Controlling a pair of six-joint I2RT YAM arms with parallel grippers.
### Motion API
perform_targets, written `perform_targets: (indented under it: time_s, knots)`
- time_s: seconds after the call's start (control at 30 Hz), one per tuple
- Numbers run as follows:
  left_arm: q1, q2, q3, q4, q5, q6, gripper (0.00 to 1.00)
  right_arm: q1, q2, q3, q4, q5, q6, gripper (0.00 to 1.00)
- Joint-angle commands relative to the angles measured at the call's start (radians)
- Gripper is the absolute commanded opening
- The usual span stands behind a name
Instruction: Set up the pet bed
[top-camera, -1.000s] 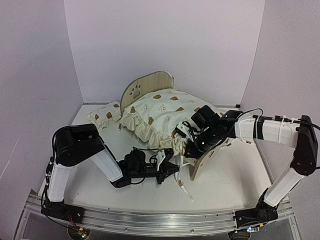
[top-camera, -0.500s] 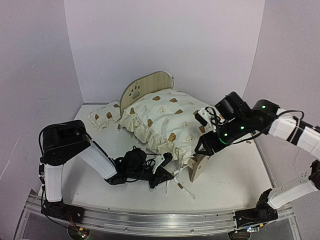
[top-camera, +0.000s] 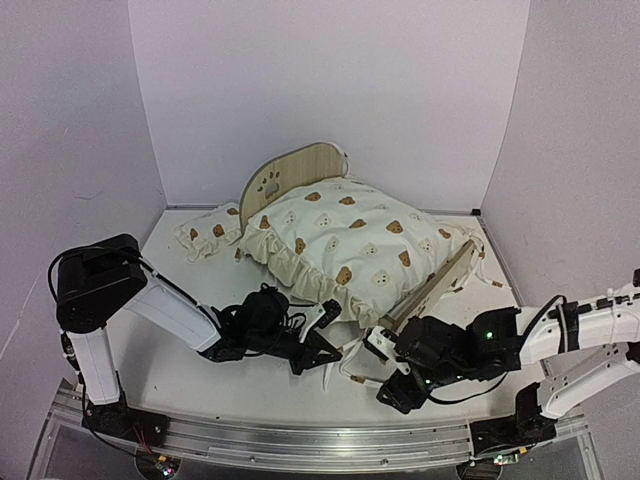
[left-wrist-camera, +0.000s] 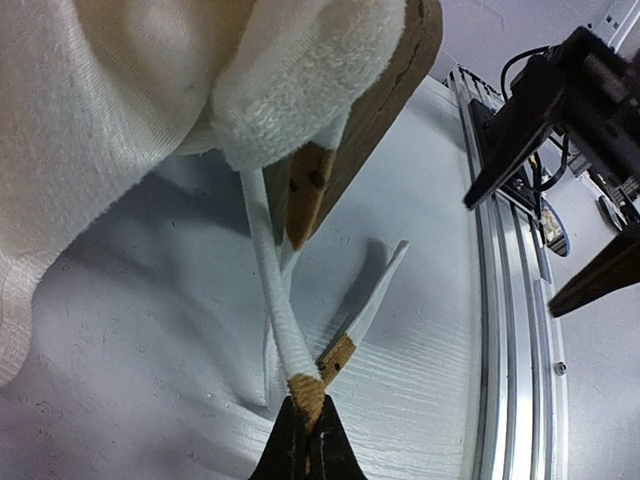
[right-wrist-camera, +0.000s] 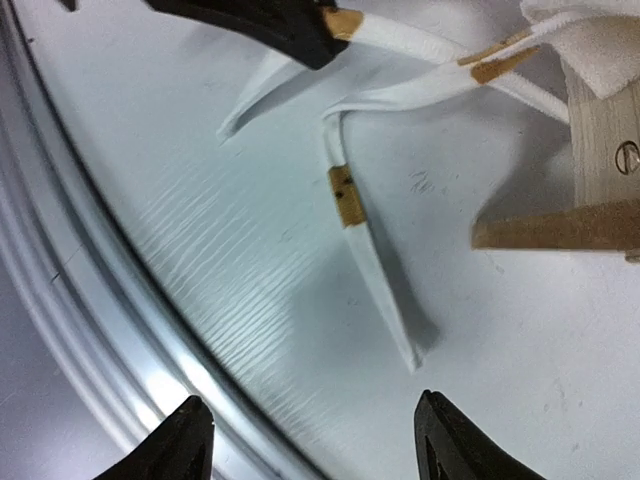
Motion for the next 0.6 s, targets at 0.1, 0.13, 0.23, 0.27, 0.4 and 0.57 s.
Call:
perform_targets:
  time_s: [0.1,0.13,0.23,0.27,0.4,0.57]
  knots:
    - [-0.003,-0.036,-0.009,-0.015,0.021,-0.064,0.00,0.006,0.083,-0.204,0.559,0.239,-0.133,0.71]
    - [-0.004,-0.041,-0.012,-0.015,0.021,-0.070,0.00,0.007,0.105,-0.207,0.566,0.246,-0.157,0.72]
    - [-0.003,-0.058,-0.025,-0.016,0.023,-0.087,0.00,0.007,0.157,-0.213,0.612,0.238,-0.207,0.72]
    - [-0.004,-0.063,-0.030,-0.016,0.026,-0.090,0.00,0.005,0.173,-0.215,0.637,0.256,-0.210,0.73]
    - [-0.004,-0.074,-0.042,-0.022,0.022,-0.100,0.00,-0.006,0.276,-0.182,0.657,0.267,-0.186,0.71]
    - [-0.004,-0.096,-0.044,-0.032,0.019,-0.100,0.00,-0.006,0.386,-0.197,0.729,0.199,-0.120,0.52]
